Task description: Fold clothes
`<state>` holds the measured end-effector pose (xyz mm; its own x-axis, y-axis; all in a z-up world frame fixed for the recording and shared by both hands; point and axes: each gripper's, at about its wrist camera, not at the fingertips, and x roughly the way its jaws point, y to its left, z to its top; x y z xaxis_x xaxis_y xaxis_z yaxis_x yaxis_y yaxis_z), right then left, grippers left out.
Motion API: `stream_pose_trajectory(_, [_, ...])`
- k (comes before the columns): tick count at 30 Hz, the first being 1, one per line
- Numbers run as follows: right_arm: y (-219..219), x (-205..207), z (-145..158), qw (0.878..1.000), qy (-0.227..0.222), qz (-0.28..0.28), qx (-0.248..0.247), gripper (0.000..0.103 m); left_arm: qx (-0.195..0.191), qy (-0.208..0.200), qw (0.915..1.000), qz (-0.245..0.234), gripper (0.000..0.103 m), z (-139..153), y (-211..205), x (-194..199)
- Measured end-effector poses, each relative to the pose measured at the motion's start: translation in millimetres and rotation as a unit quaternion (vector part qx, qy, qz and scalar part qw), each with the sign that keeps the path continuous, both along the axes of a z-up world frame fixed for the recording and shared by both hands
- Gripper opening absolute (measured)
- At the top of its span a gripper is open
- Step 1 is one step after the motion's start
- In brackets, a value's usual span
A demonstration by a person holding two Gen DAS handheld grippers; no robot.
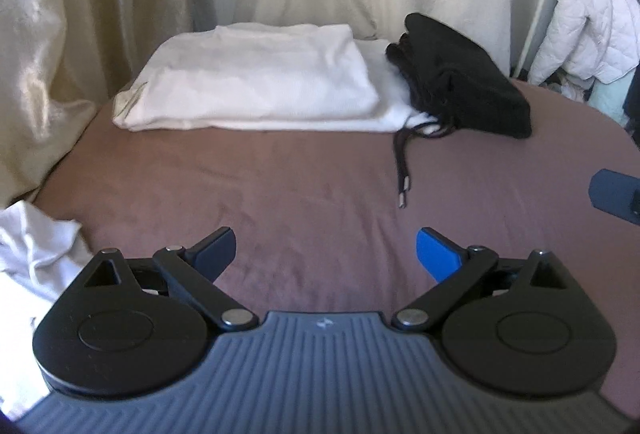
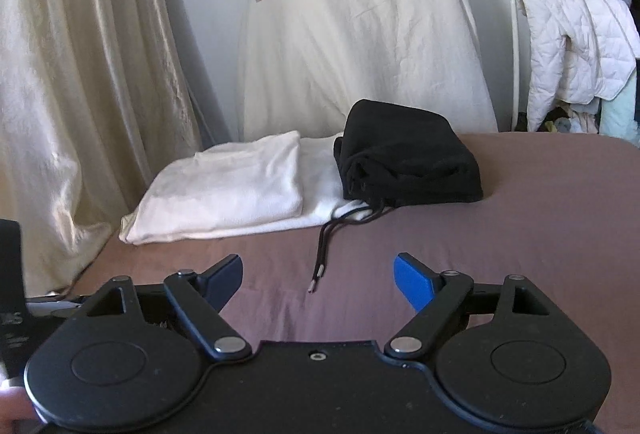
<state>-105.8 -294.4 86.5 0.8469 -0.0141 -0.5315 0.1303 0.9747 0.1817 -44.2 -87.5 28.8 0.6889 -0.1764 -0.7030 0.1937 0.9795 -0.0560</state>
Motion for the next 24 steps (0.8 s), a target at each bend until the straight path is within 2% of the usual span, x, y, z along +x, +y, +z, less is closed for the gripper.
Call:
stream_pose_trajectory(3, [4.5,-4.9,-3.1,1.000,0.011,-0.012,-0.009,0.087,0.028,0.009,0.9995,0.006,0.103,3.6,1.4,-7.6])
stream_pose_trajectory(6, [7.6,-11.7,-6.7,0.999,0.029,-0.027,-0.012,0.087,0.050,0.016,0.9986,0.010,0.103,8.4,4.3,-13.7])
stream_pose_trajectory(9, [10.5,-17.8,-9.5,0.998,0.049,-0.040,-0.020,0.087,0.052,0.013,0.9985,0.013,0.103,17.5,9.0,-20.6])
stream_pose_trajectory(16, [14.0,-31.3,-9.0,0.997,0.055,-0.054,-0.027,0.088,0.069,0.003,0.9974,0.021,0.103,34.2,13.1,-34.0])
stream_pose_trajectory(19, [14.0,-38.8,-11.7,0.996,0.055,-0.059,-0.026,0.089,0.078,-0.007,0.9967,0.020,0.103,36.2,12.4,-41.4])
stream_pose_trajectory(24, [11.4,-47.4,-17.5,0.995,0.063,-0.073,-0.019,0.089,0.079,0.004,0.9967,0.021,0.103,32.1,17.9,-51.5])
